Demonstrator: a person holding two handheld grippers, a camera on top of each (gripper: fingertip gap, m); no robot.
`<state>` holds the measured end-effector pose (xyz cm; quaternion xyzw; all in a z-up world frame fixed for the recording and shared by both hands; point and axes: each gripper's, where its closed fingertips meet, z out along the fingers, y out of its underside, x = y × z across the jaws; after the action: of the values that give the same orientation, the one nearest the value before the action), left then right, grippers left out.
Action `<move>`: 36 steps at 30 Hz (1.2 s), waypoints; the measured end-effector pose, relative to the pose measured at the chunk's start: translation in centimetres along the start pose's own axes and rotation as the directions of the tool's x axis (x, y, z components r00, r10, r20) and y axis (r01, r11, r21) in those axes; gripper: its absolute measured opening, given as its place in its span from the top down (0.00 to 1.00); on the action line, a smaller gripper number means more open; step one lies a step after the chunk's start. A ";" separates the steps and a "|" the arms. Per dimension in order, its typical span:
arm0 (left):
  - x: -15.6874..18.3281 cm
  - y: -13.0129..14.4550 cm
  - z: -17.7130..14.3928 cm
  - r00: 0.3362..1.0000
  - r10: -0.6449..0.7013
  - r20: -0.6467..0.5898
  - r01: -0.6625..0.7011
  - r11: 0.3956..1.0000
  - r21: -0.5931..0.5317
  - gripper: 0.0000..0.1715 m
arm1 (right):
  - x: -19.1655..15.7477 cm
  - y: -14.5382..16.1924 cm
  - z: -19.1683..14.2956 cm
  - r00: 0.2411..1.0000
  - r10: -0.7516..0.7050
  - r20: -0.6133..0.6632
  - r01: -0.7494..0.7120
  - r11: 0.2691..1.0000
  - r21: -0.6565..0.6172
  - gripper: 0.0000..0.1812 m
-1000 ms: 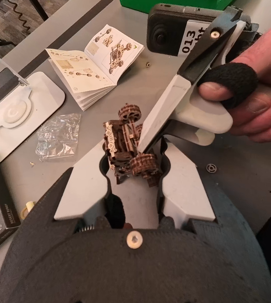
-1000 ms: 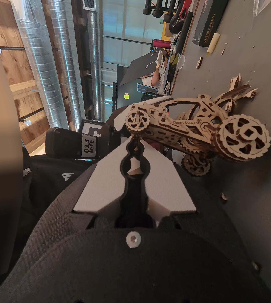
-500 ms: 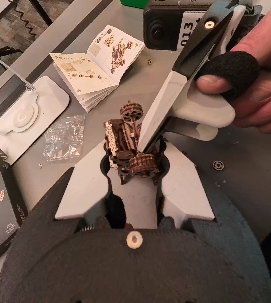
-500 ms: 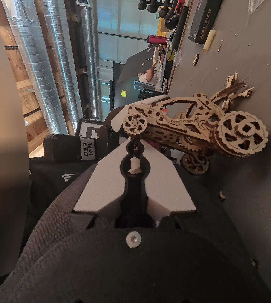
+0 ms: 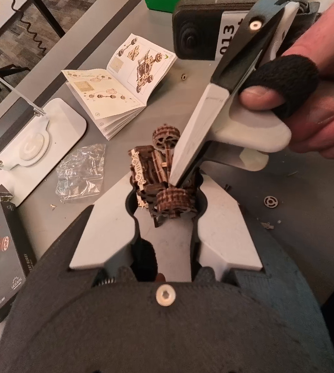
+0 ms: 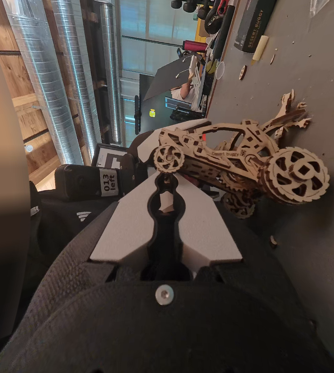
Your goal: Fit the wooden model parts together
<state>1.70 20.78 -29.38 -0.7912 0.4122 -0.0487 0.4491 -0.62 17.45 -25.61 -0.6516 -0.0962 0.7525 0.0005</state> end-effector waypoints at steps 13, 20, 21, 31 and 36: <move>0.5 -0.2 0.0 0.998 -0.002 -0.057 0.004 1.000 0.024 0.79 | -0.7 0.5 -0.9 0.994 -0.108 -0.013 0.108 0.994 -0.009 0.94; -0.2 0.0 -0.2 0.997 -0.034 -0.074 0.037 0.999 0.034 0.81 | -0.4 0.7 -1.2 0.991 -0.128 -0.027 0.128 0.992 -0.021 0.96; -0.3 0.1 -0.2 0.997 -0.025 -0.071 0.027 0.999 0.031 0.81 | -0.4 0.7 -1.3 0.991 -0.132 -0.030 0.131 0.991 -0.023 0.95; -0.2 -0.1 -0.1 0.991 -0.058 -0.120 0.067 0.995 0.071 0.81 | 1.1 1.3 -2.3 0.874 -0.429 -0.229 0.410 0.903 -0.127 0.92; -0.3 -0.1 -0.2 0.983 -0.104 -0.153 0.117 0.990 0.079 0.83 | 2.2 1.2 -3.3 0.753 -0.573 -0.322 0.530 0.819 -0.219 0.88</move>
<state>1.48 20.88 -29.10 -0.7867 0.3974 -0.1500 0.4480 2.43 17.05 -28.40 -0.7239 -0.3249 0.5735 0.2037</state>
